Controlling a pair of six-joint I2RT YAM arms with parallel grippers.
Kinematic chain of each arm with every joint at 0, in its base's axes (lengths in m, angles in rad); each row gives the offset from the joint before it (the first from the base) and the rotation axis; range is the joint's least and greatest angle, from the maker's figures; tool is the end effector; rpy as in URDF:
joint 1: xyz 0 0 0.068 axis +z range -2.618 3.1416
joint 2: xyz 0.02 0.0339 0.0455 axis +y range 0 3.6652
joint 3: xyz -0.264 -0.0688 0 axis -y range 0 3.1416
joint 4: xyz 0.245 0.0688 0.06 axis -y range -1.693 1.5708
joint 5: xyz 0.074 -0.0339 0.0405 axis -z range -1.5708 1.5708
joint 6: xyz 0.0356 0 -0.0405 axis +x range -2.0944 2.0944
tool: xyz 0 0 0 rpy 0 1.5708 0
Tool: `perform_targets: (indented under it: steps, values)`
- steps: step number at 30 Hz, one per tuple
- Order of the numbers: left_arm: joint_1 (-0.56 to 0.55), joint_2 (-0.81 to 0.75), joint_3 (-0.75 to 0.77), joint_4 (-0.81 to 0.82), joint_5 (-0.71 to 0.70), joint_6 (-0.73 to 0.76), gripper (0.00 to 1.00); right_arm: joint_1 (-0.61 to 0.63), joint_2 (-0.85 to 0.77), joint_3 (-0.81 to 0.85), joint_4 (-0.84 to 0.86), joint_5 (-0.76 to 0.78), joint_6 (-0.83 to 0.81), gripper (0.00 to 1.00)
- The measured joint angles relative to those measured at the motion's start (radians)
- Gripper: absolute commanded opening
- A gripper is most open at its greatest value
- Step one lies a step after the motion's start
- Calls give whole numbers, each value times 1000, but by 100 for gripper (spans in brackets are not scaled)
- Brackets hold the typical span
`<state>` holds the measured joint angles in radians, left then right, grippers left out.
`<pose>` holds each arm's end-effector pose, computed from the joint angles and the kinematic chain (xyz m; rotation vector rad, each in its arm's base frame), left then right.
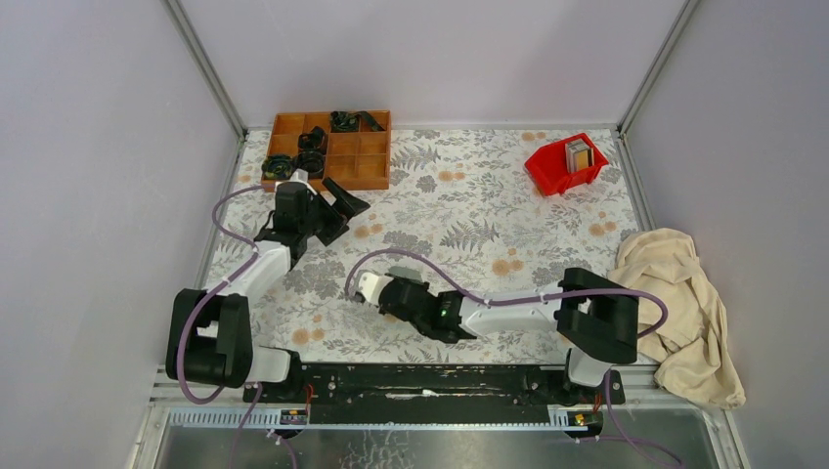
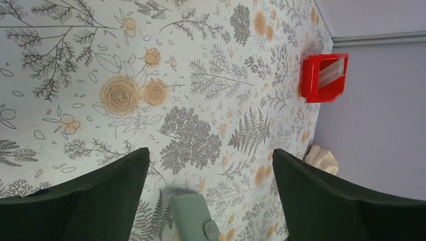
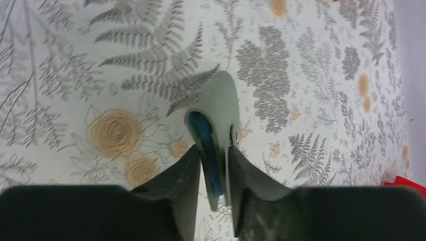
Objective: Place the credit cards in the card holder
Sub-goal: Place the card holder at the center of the board, then open the card holder at the center of the board.
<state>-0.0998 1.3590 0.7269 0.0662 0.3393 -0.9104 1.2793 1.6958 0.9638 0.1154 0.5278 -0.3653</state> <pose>0.2858 -0.0405 0.2176 -0.6908 2.1457 -0.9332 0.1208 0.3404 0.1957 -1.3224 1.6236 -0.0298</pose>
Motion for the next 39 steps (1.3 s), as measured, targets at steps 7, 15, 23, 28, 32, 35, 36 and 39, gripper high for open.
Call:
perform_targets:
  steps: [7, 15, 23, 28, 32, 35, 36, 39]
  values:
    - [0, -16, -21, -5, 29, -11, 100, 52, -4, -26, -92, 14, 136, 60]
    - [1, -56, -85, -5, 62, -24, 96, 68, -149, -13, -241, 14, 341, 63]
    - [-29, -148, -168, 16, 111, -33, 72, 69, -142, 109, -317, 66, 504, 61]
    - [-91, -189, -228, 22, 117, -35, 50, 62, -98, 149, -336, 122, 584, 52]
    - [-150, -216, -277, 25, 108, -34, 42, 30, -52, 172, -386, 114, 667, 52]
    - [-177, -235, -310, 26, 100, -36, 38, -18, -33, 172, -410, 73, 722, 52]
    - [-181, -237, -317, 27, 98, -37, 36, -35, -30, 172, -415, 55, 737, 53]
    - [-195, -236, -338, 36, 92, -39, 31, -79, -27, 172, -417, 2, 773, 58]
